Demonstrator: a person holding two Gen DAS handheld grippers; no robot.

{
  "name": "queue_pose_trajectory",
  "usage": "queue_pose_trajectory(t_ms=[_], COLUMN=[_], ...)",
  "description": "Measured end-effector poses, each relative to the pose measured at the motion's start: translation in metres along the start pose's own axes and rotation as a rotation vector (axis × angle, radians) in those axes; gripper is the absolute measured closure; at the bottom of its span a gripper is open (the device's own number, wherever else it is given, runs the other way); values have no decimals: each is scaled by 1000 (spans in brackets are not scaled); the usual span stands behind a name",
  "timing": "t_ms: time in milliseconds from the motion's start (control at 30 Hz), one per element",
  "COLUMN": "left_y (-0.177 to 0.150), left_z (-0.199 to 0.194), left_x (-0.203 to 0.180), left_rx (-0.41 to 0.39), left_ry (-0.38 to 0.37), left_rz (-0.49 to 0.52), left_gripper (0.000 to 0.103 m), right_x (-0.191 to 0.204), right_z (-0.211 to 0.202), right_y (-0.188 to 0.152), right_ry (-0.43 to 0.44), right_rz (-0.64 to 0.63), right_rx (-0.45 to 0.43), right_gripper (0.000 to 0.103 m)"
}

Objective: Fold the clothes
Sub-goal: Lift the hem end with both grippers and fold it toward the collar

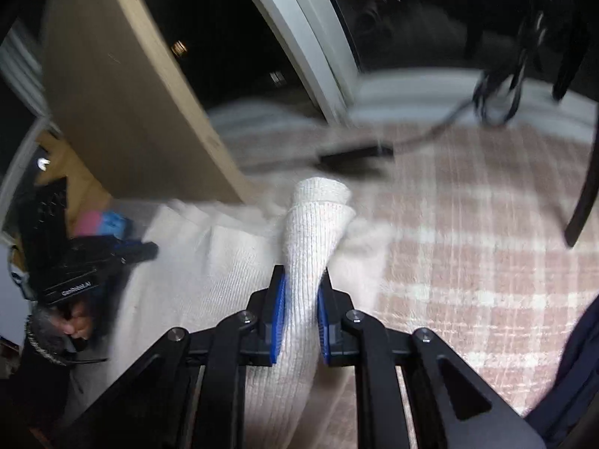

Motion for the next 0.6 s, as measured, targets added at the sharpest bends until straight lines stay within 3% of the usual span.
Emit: queue_pose_trajectory(t_ms=[33,67,100,133,167,233,267,367,500,533,567,600], left_y=[0,0,2,4,6,11,13,14,15,16,18,20], left_z=[0,-1,-5,-10,-15,-23,-21,1,27,32,35,36], left_x=[2,3,6,10,13,16,18,29,30,29,28,25], left_rx=[3,4,1,-2,-9,-23,-17,60,83,79,72,61], left_ry=[2,6,20,45,62,75,84,90,40,25,8,-13], left_rz=[-16,-32,-47,-65,-77,-79,-73,-101,-110,-107,-102,-95], left_gripper=[93,82,72,51,41,35,26,26,26,29,41,46], right_x=[0,1,0,-2,-3,-2,-3,-10,-21,-20,-20,-19], right_z=[6,5,1,-3,-7,-9,-4,14,33,34,34,32], right_y=[-1,0,2,4,6,10,11,17,24,26,28,28], right_ry=[-28,-53,-98,-152,-205,-229,-232,-221,-97,-63,-40,-23], right_rz=[-18,-36,-49,-60,-72,-98,-104,-91,-15,-13,-15,-12], right_rx=[9,1,-18,-38,-58,-68,-53,2,67,59,48,42], right_gripper=[83,75,58,48,38,37,35,35,24,23,22,22])
Point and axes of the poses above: each gripper's, at about its wrist camera, not at the fingertips, and z roughly the way its jaws point, x to its left, y to its top, the point moved 9 cm from there along z, roughly the way its jaws point, and after that the axes turned 14 degrees about z, right-handed, at the moved point
